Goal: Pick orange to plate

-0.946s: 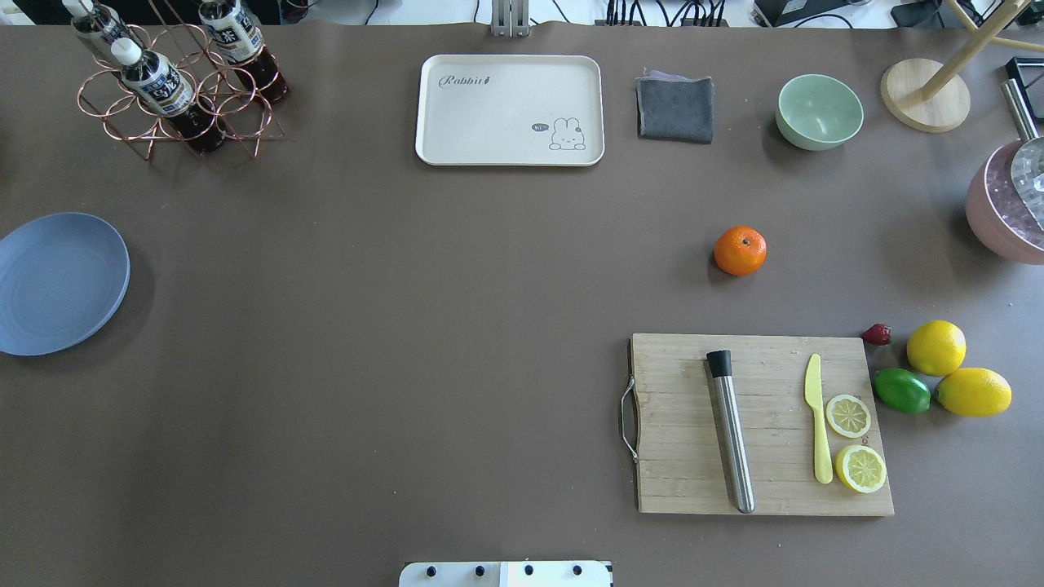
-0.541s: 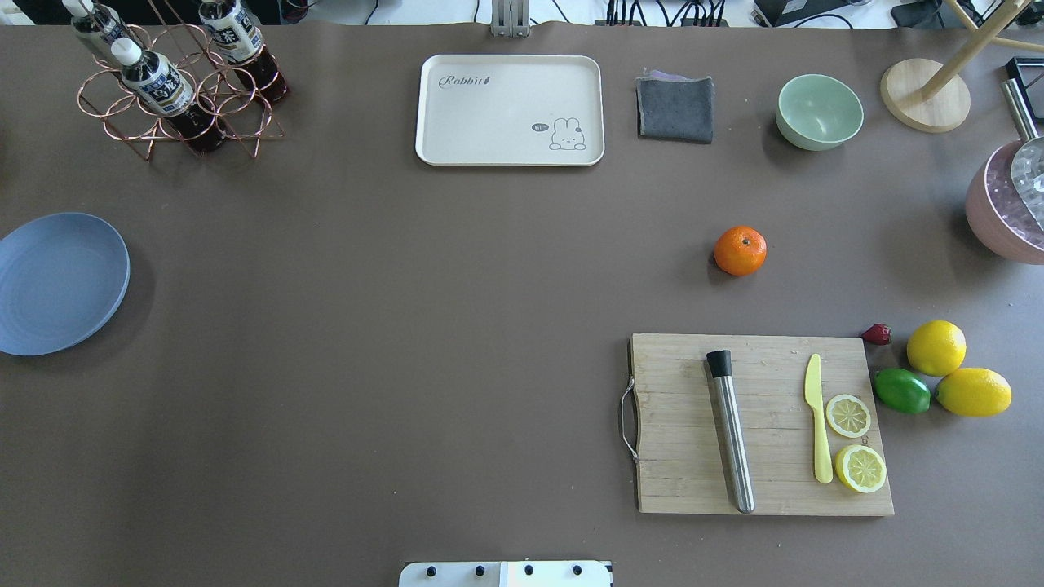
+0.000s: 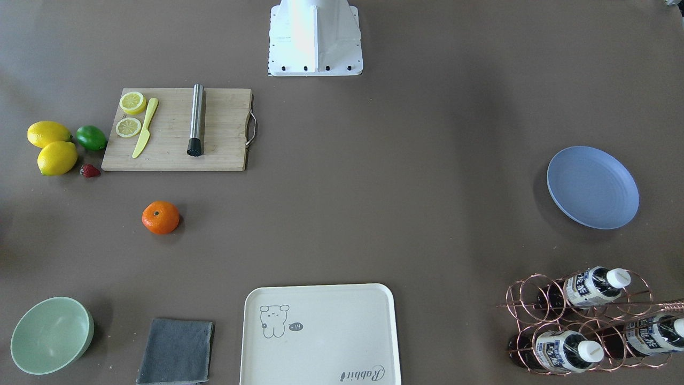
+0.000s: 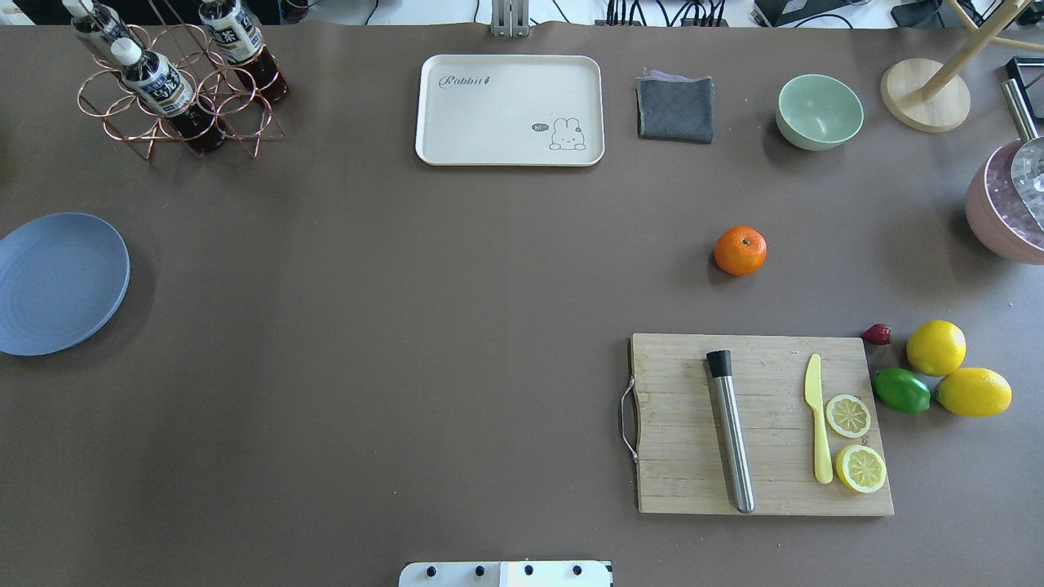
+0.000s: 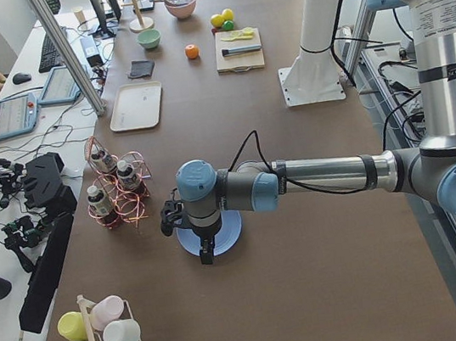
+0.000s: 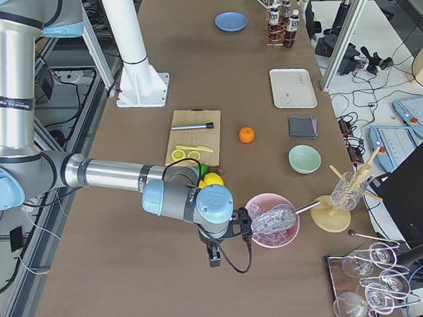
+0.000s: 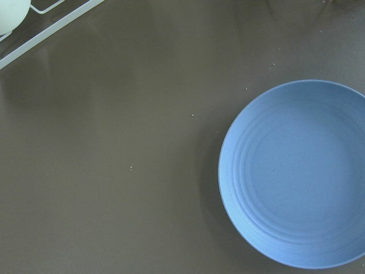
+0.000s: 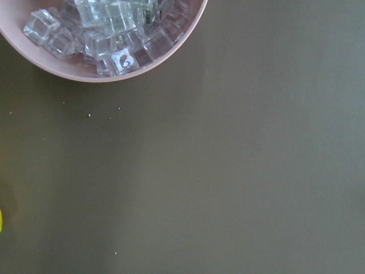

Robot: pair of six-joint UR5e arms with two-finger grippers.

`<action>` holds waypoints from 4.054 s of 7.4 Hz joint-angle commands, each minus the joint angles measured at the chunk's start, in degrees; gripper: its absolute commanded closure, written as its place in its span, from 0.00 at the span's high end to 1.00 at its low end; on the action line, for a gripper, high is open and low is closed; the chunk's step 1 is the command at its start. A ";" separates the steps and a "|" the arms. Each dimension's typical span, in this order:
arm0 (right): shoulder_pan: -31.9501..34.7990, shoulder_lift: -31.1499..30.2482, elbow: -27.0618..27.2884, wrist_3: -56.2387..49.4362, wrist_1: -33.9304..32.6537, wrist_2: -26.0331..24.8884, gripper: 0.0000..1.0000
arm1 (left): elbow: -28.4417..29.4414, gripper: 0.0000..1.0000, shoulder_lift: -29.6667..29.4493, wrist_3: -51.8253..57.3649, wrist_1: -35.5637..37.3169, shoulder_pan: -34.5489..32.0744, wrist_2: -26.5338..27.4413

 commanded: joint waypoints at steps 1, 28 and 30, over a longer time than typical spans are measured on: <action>-0.22 -0.12 -0.05 0.05 0.00 0.19 1.00 | -0.54 0.98 0.49 0.04 0.46 0.09 -1.39; -6.89 2.51 6.34 7.05 0.43 7.13 1.00 | 25.86 0.00 -13.47 -22.76 -31.30 14.59 -5.51; -10.05 3.65 9.78 12.41 0.43 10.19 1.00 | 14.64 0.00 -14.19 -40.74 -30.22 19.12 -5.71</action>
